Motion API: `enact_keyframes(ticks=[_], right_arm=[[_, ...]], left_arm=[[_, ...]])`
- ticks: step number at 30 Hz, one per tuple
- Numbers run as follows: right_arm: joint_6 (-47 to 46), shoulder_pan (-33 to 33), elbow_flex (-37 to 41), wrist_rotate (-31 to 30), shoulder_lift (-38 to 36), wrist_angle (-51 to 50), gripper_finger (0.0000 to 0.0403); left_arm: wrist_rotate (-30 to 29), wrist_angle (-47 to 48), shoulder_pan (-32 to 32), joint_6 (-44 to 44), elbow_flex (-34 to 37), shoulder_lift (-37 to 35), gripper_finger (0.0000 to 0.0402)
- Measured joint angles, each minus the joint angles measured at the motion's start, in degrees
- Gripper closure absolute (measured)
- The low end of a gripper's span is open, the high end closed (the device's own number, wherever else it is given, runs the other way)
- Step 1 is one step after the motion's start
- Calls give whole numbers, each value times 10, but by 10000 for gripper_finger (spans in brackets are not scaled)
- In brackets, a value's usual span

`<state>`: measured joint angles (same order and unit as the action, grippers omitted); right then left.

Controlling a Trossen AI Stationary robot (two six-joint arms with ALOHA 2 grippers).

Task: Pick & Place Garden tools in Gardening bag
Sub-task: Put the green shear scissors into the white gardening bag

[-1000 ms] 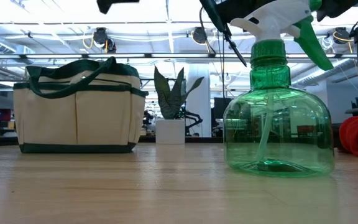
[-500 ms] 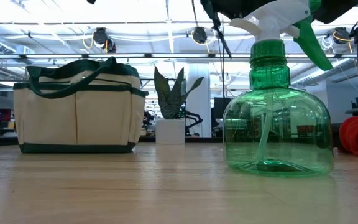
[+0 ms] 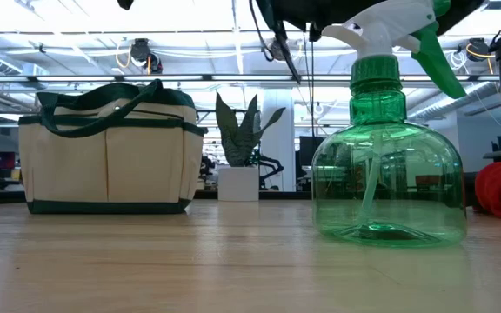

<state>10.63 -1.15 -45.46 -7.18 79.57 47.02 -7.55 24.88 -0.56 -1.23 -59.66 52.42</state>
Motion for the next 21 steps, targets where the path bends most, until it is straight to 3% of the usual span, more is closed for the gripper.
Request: enact_keyframes(ticks=[4, 21], right_arm=[[-4, 0, -27, 0, 13, -38, 353], [-8, -1, -129, -1, 125, -40, 354]], left_arm=[[0, 0, 0, 0, 0, 0, 270], [1, 3, 0, -4, 0, 0, 270]])
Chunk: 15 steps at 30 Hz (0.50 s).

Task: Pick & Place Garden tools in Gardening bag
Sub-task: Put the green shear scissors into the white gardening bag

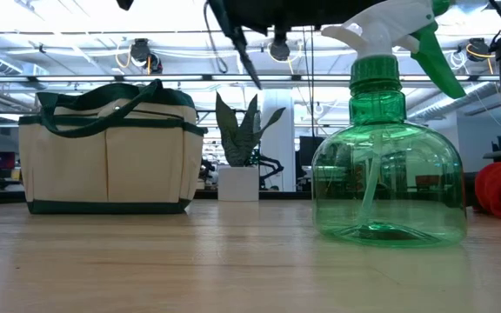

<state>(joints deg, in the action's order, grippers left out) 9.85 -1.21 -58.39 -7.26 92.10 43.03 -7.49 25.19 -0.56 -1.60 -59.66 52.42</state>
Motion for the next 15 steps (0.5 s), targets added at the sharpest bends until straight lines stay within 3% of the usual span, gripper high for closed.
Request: enact_keyframes(ticks=[15], right_arm=[[-3, 7, -47, -1, 82, 5, 354]], left_arm=[[4, 68, 0, -20, 0, 1, 270]])
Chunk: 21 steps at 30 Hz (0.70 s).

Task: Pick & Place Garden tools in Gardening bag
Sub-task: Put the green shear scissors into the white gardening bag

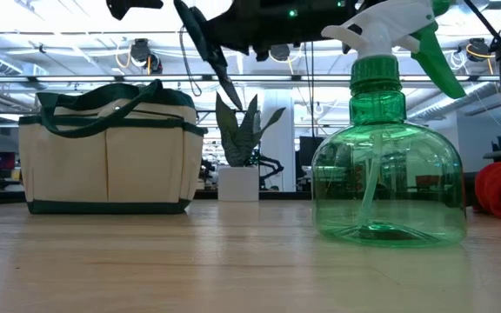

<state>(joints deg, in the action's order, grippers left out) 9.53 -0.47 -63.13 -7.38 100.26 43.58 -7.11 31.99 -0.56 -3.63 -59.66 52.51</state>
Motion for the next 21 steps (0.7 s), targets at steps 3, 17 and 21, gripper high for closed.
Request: enact_keyframes(ticks=[3, 17, 21], right_arm=[[-15, 1, 0, 0, 1, -3, 354], [-46, 1, 1, 0, 0, -17, 351], [-59, 1, 1, 0, 0, -23, 351]], left_arm=[[0, 0, 0, 4, 0, 0, 270], [-19, -19, -1, 57, 0, 42, 270], [26, -22, 5, 145, 0, 84, 270]])
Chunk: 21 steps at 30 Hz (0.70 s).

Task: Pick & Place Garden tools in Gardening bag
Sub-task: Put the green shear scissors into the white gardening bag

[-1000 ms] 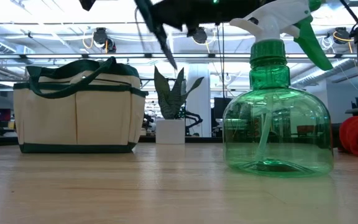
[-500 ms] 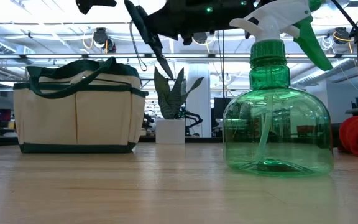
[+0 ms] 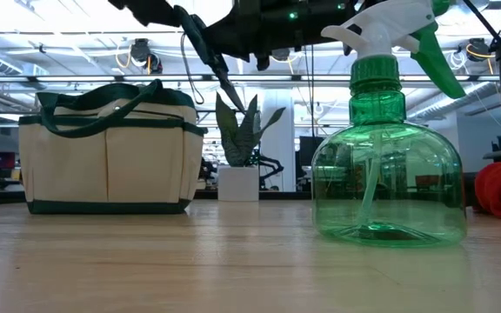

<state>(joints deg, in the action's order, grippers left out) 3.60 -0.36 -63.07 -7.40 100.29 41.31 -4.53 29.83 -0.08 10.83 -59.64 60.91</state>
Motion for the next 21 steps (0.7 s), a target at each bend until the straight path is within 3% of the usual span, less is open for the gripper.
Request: enact_keyframes(ticks=[7, 21], right_arm=[[1, 0, 0, 2, 0, -33, 350], [1, 2, 0, -9, 0, -48, 349]], left_arm=[[-8, 0, 19, 37, 0, 44, 270], [-60, 2, 56, 39, 0, 47, 270]])
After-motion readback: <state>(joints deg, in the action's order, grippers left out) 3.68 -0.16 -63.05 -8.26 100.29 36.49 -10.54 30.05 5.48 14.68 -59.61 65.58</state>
